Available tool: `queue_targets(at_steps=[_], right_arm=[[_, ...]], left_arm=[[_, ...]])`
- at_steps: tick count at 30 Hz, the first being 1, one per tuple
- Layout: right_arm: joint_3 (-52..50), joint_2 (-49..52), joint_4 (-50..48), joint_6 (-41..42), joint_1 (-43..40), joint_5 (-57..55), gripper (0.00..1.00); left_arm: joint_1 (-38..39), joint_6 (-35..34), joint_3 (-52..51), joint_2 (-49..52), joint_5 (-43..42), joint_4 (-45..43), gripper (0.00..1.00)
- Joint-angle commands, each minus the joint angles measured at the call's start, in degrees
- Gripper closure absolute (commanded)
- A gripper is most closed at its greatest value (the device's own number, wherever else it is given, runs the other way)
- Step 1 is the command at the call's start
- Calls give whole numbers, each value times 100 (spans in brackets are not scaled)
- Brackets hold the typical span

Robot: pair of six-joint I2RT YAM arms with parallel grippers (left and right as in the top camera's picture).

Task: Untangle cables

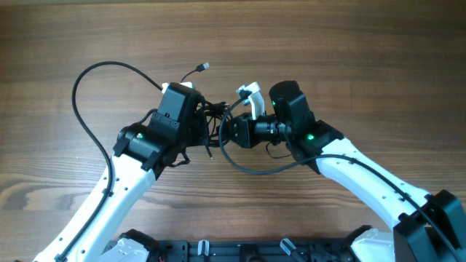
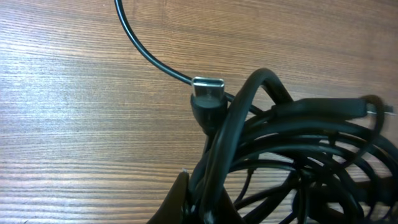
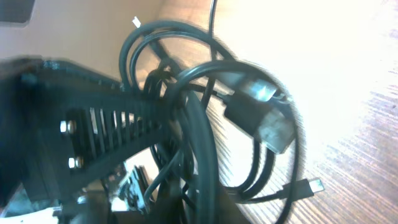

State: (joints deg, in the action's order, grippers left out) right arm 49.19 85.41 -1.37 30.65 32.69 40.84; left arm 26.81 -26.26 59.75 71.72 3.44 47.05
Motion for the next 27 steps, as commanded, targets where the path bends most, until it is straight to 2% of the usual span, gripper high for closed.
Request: queue_targets(at_steps=[1,3,4,5,6,8,10,11,13,16,19,22,24,25,27], right_arm=[[17,87,-44,28,-131,76,96],[17,87,-52,9,-219,96,96],[17,87,-52,-28,-271,103,96],[17,87,-55,-50,-444,297,96],[17,87,-59,-52,-498,382,96],[17,87,-103,-48,-619,424,96],[17,87,-299,-33,-643,426,96],[17,87,-415,33,-643,426,95],[17,87,-680,103,-643,586,96],[17,87,-807,105,-643,774,96],[17,87,-831,127,-643,929,96],[17,87,-846,122,-643,962,96],[17,87,-846,125,-643,955,96],[17,87,-841,125,-643,938,96],[17,87,-841,125,-643,935,96]], left_arm=[[-37,-76,70,-66,81,20,96],[-144,-168,70,-90,114,-13,96],[-310,-446,72,-133,114,-52,96],[-669,-1001,72,-251,-17,-129,52],[-903,-1067,72,-354,-426,-219,27],[-1373,-1091,70,-553,-1464,-345,12],[-1746,-1576,70,-627,-2107,-337,11],[-1832,-1665,63,-610,-2347,-328,15],[-1755,-1386,57,-592,-2752,-315,20],[-1499,-693,48,-592,-2809,-214,22],[-1416,-697,48,-570,-2806,-236,23],[-1414,-837,48,-369,-2809,-249,49],[-1414,-1335,48,-168,-2828,-262,67],[-1403,-1368,48,-57,-2955,-330,70],[-1287,-1368,48,164,-3438,-741,68]])
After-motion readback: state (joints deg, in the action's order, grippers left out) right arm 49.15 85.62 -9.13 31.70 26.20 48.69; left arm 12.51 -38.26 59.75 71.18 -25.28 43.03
